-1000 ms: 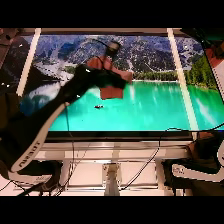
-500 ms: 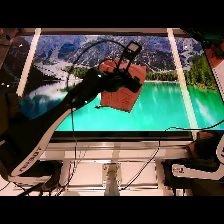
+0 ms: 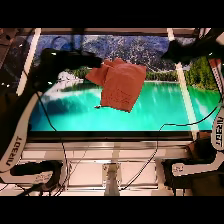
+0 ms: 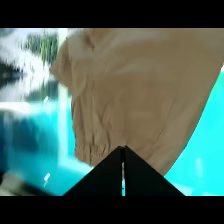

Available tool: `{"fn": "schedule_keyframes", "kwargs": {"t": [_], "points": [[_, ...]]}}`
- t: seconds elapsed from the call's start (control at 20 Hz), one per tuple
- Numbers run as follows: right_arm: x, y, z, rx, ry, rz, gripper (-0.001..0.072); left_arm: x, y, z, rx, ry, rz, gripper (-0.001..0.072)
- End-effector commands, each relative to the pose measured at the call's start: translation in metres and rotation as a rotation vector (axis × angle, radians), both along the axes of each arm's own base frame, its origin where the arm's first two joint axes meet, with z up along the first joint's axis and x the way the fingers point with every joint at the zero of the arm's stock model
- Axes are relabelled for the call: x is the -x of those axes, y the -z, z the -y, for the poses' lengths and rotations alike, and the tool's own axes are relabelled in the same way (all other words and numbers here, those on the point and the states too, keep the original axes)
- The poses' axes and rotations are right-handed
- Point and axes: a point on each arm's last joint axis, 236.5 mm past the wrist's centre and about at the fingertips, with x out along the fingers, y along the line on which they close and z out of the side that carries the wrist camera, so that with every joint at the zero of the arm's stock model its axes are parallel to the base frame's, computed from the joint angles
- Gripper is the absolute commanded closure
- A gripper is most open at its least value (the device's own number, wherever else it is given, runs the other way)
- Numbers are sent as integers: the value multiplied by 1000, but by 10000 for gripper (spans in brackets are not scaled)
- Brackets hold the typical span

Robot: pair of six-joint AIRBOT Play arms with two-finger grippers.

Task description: Fold the clothes and pants, and hang the long-sleeved shirts on hangers.

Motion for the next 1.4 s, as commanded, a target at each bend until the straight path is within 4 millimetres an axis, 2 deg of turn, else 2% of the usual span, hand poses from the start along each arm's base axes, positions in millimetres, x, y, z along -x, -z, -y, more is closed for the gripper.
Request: {"fn": "schedule_keyframes", "kwargs": {"t": [0.0, 0.1, 0.2, 0.25, 0.3, 0.35, 0.4, 0.45, 0.55, 0.6, 0.7, 0.8, 0.95, 1.1, 1.15, 1.2, 1.35], "points": [[39, 63, -42, -211, -109, -177, 699, 8, 50, -58, 140, -95, -240, 701], [69, 97, -62, -331, -143, -280, 698, 17, 81, -79, 101, -103, -336, 701], [100, 137, -70, -339, -133, -402, 695, 9, 99, -94, 102, -140, -364, 700], [110, 157, -71, -305, -124, -435, 657, 5, 108, -97, 102, -152, -373, 699], [115, 171, -72, -266, -111, -451, 518, 1, 117, -99, 104, -163, -380, 699], [117, 184, -75, -229, -78, -477, 259, 1, 126, -99, 102, -167, -395, 697], [119, 192, -79, -197, -57, -491, 129, 0, 133, -99, 100, -167, -408, 684], [117, 198, -84, -162, -59, -476, 131, 1, 137, -98, 98, -167, -417, 674], [113, 202, -96, -131, -67, -438, 130, 0, 138, -99, 98, -169, -418, 428], [113, 206, -97, -110, -39, -453, 130, 0, 138, -99, 98, -169, -418, 400], [118, 218, -88, -47, 9, -503, 130, 0, 138, -99, 98, -169, -419, 400], [120, 223, -88, -60, 53, -550, 143, 3, 139, -94, 99, -158, -427, 408], [123, 226, -102, -112, 56, -594, 164, 6, 139, -87, 94, -141, -433, 408], [133, 238, -119, -122, 31, -643, 165, 6, 139, -88, 93, -140, -432, 408], [137, 242, -125, -122, 21, -657, 247, 6, 139, -88, 93, -140, -432, 408], [138, 245, -130, -122, 16, -659, 394, 6, 139, -88, 92, -140, -432, 408], [128, 247, -136, -122, 41, -613, 456, 6, 139, -89, 88, -141, -431, 408]]}}
